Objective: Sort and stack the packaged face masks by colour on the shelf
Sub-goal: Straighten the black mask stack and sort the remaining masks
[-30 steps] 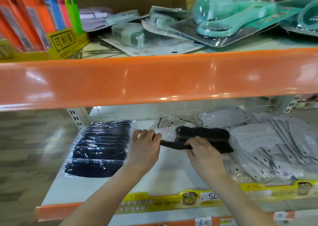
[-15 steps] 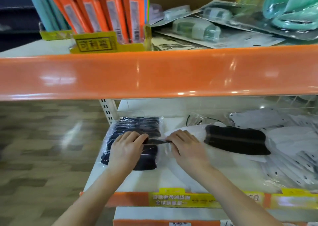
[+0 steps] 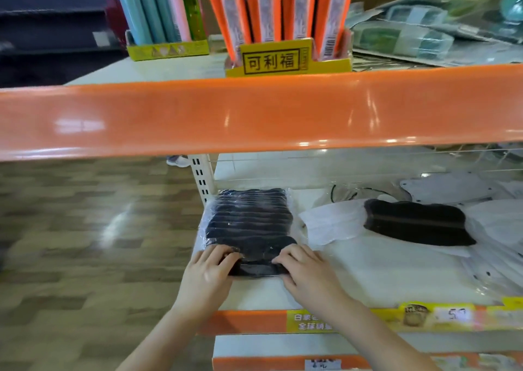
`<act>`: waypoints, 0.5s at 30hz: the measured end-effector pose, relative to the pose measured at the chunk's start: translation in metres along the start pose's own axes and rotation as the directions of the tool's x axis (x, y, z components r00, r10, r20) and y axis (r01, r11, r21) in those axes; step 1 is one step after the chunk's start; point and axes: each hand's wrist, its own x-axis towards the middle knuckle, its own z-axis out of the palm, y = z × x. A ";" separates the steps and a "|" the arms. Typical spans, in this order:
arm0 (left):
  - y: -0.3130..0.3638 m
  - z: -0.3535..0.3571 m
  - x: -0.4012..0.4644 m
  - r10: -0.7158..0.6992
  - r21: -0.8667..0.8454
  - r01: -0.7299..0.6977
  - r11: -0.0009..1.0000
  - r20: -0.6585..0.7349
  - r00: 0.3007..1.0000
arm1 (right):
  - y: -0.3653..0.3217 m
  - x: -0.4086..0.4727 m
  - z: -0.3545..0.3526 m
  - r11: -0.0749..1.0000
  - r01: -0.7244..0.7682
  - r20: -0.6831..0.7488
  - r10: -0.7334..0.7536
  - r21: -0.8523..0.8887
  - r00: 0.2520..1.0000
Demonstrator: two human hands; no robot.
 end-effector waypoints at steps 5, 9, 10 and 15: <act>-0.003 0.003 -0.001 -0.008 -0.046 0.012 0.999 0.104 0.995 | -0.008 0.000 0.005 0.995 -0.053 -0.021 0.051 -0.087 0.998; -0.002 0.003 -0.002 -0.038 -0.065 0.051 0.997 0.177 0.983 | -0.011 0.001 0.006 0.991 -0.068 -0.063 0.061 -0.114 0.996; -0.002 0.003 -0.002 -0.043 -0.070 0.057 0.996 0.191 0.981 | -0.011 0.001 0.007 0.990 -0.076 -0.070 0.068 -0.117 0.995; 0.004 0.001 0.004 -0.050 -0.055 0.065 0.996 0.236 0.970 | -0.010 -0.002 0.011 0.986 -0.115 -0.155 0.096 -0.119 0.983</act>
